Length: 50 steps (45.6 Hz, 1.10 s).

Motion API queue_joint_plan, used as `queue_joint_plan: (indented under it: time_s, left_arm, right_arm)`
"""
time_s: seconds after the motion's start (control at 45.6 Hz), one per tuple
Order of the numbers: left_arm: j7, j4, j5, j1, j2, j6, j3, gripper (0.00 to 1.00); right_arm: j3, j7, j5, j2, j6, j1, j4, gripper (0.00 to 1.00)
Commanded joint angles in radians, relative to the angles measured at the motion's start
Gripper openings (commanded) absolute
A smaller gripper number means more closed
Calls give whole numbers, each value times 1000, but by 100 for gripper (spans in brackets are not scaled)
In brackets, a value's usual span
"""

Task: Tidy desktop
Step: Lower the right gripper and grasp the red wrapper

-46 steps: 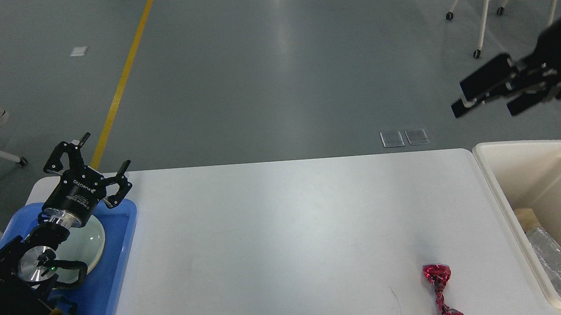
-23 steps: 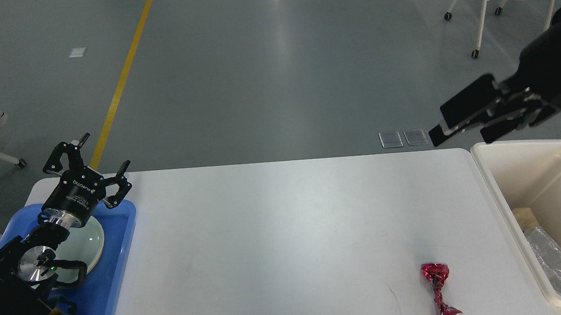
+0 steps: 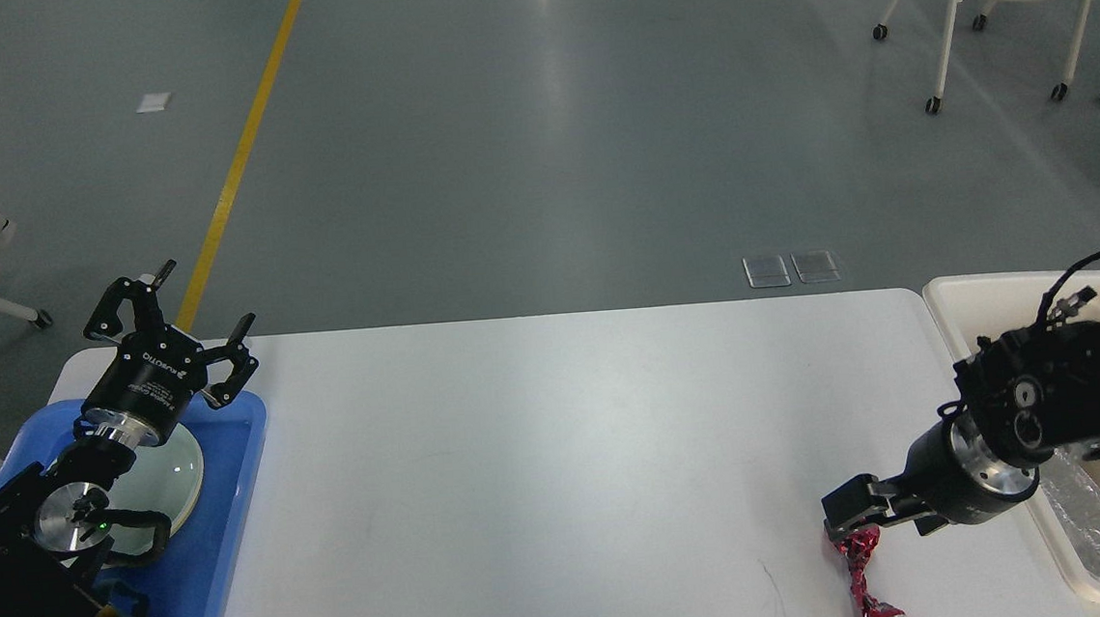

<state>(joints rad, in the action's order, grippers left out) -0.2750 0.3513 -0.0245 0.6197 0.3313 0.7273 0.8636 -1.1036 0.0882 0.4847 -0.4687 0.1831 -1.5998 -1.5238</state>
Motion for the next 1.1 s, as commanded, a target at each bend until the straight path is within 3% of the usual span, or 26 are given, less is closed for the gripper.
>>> queue_joint_plan:
  time_s: [0.0, 0.921, 1.009, 1.075]
  left_arm:
    - [0, 0, 0, 0, 0, 0, 0, 100]
    - [-1, 0, 0, 0, 0, 0, 0, 100]
    - [-1, 0, 0, 0, 0, 0, 0, 100]
    - [0, 0, 0, 0, 0, 0, 0, 100]
  right_arm:
    - [33, -2, 0, 19, -50, 83, 51, 100]
    - [60, 4, 21, 79, -218, 380, 303, 100]
    - [60, 5, 21, 82, -231, 397, 312, 90]
    - [60, 8, 21, 82, -232, 399, 312, 68]
